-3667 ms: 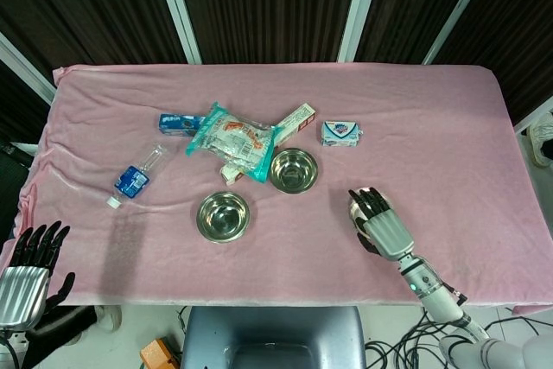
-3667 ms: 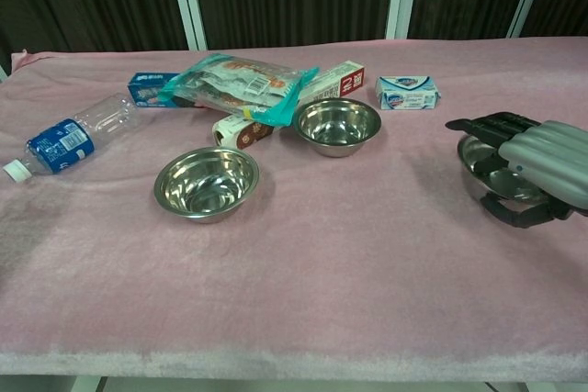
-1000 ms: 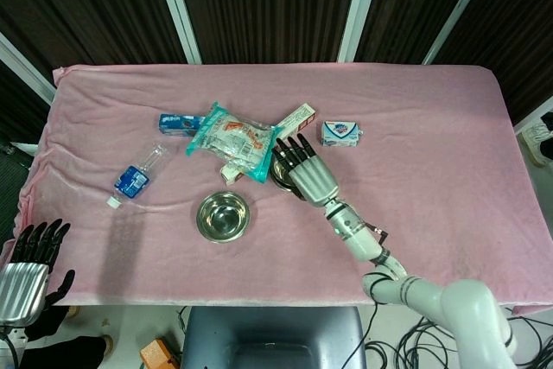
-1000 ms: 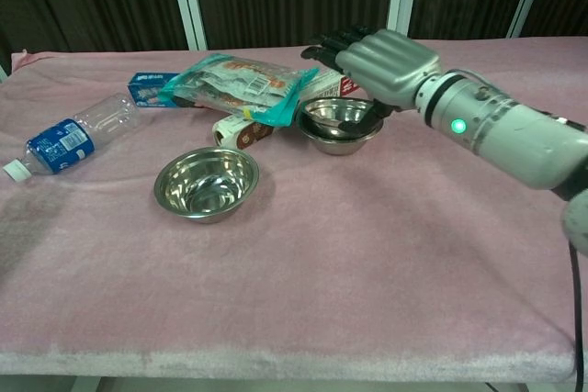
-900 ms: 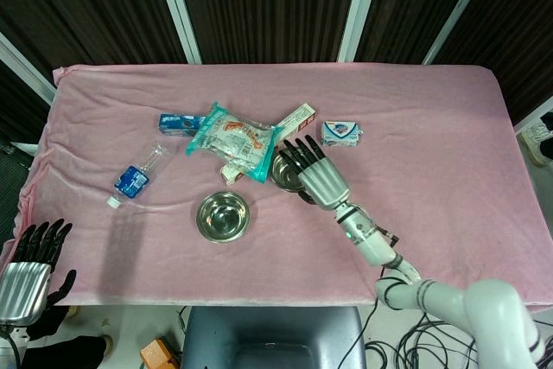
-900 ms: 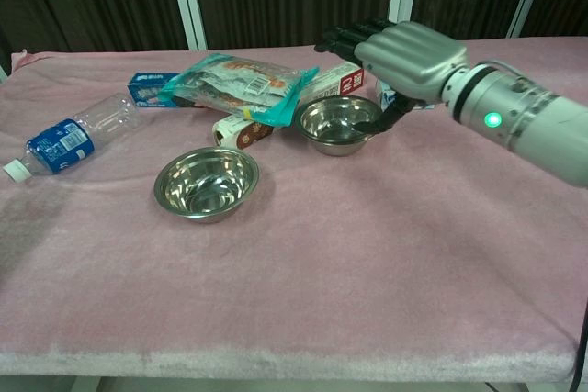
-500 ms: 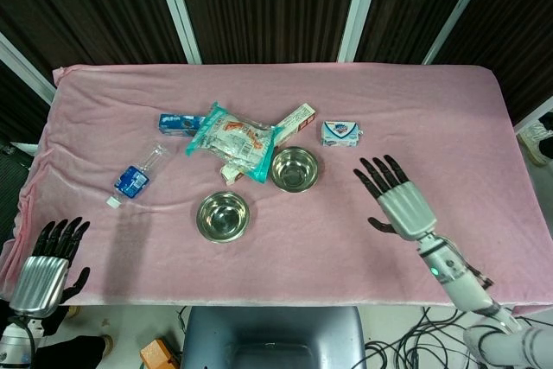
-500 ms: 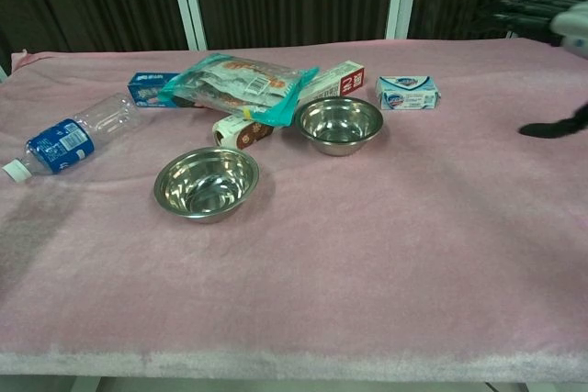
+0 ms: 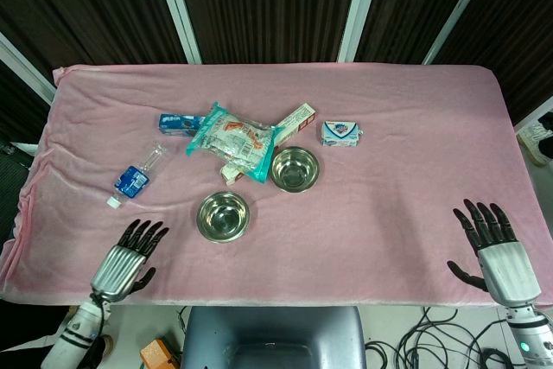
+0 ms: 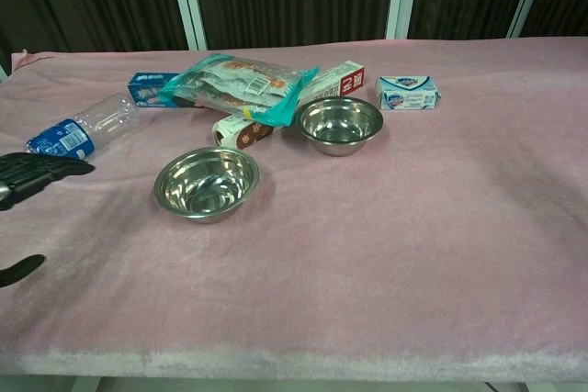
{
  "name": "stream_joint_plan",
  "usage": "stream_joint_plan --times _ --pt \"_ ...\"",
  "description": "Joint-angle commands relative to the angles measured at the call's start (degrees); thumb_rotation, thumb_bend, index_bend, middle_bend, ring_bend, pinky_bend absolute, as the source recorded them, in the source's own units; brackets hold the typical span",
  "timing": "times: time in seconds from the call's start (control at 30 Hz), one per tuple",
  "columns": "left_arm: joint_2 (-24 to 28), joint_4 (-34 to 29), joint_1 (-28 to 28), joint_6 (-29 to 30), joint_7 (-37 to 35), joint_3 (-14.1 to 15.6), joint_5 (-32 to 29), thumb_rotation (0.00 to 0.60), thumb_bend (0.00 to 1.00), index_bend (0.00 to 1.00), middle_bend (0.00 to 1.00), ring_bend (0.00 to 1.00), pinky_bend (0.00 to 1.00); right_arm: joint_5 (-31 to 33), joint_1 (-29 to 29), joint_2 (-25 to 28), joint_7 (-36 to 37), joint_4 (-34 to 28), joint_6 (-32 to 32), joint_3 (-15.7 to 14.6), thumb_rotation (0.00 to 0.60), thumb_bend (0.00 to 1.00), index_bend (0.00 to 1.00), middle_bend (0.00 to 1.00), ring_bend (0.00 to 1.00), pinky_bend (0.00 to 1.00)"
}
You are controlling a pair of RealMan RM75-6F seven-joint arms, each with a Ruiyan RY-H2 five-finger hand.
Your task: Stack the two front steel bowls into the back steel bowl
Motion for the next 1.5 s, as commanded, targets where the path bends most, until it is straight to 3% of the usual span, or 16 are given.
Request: stream_joint_plan --times 0.03,0.23,0.47,0.7,0.87,1.03,1.23,1.33,1.5 --pt "-4.3 2.8 -3.0 -0.6 0.9 -1.3 1.7 0.6 0.38 0.09 0.04 0.0 0.02 0.4 -0.7 0.9 1.0 -0.8 -0.6 0.7 0.6 0.3 0.0 0.0 0.0 0.0" --pt "-8.2 4.6 -6.8 -1.7 0.9 -2.3 3.0 0.6 0.42 0.14 0.03 0.0 0.01 0.4 -1.8 3.1 2.5 -2.9 -0.5 1.9 0.6 0.3 0.0 0.0 0.0 0.0" --pt "-12.3 5.4 -11.9 -8.4 3.7 -3.7 0.7 0.6 0.42 0.19 0.02 0.0 0.0 0.1 -4.1 5.8 6.9 -4.4 2.5 3.5 0.6 0.3 0.0 0.0 0.0 0.0" --pt "-15.5 9.4 -14.1 -11.4 3.8 -4.7 -2.9 0.6 0.42 0.33 0.03 0.0 0.0 -1.0 -4.7 6.6 8.2 -4.4 1.7 3.9 0.6 0.3 0.0 0.0 0.0 0.0" --pt "-16.9 12.3 -14.7 -9.8 2.6 -5.1 -3.5 0.6 0.43 0.38 0.04 0.0 0.0 -1.9 -5.2 6.9 8.4 -4.7 1.6 4.0 0.6 0.31 0.0 0.0 0.0 0.0" --pt "-19.0 17.1 -15.0 -6.1 -2.0 -4.6 -2.2 0.6 0.52 0.57 0.12 0.0 0.0 -2.3 -5.7 7.0 8.5 -5.0 1.5 4.5 0.6 0.3 0.0 0.0 0.0 0.0" --pt "-22.7 24.9 -16.1 -1.1 -8.0 -4.3 -0.2 0.6 0.54 0.7 0.2 0.02 0.0 -2.3 -6.3 8.2 10.3 -5.7 1.6 5.0 0.6 0.31 0.0 0.0 0.0 0.0" --pt "-23.4 27.1 -16.4 0.3 -13.2 -3.9 0.2 0.6 0.54 0.72 0.22 0.04 0.01 -2.6 -7.4 8.7 11.7 -5.6 3.8 5.5 0.6 0.31 0.0 0.0 0.0 0.0" --pt "-24.3 29.1 -17.6 4.3 -14.1 -4.8 1.1 0.6 0.53 0.73 0.23 0.04 0.01 -3.5 -8.3 9.4 14.5 -5.3 5.2 5.6 0.6 0.3 0.0 0.0 0.0 0.0"
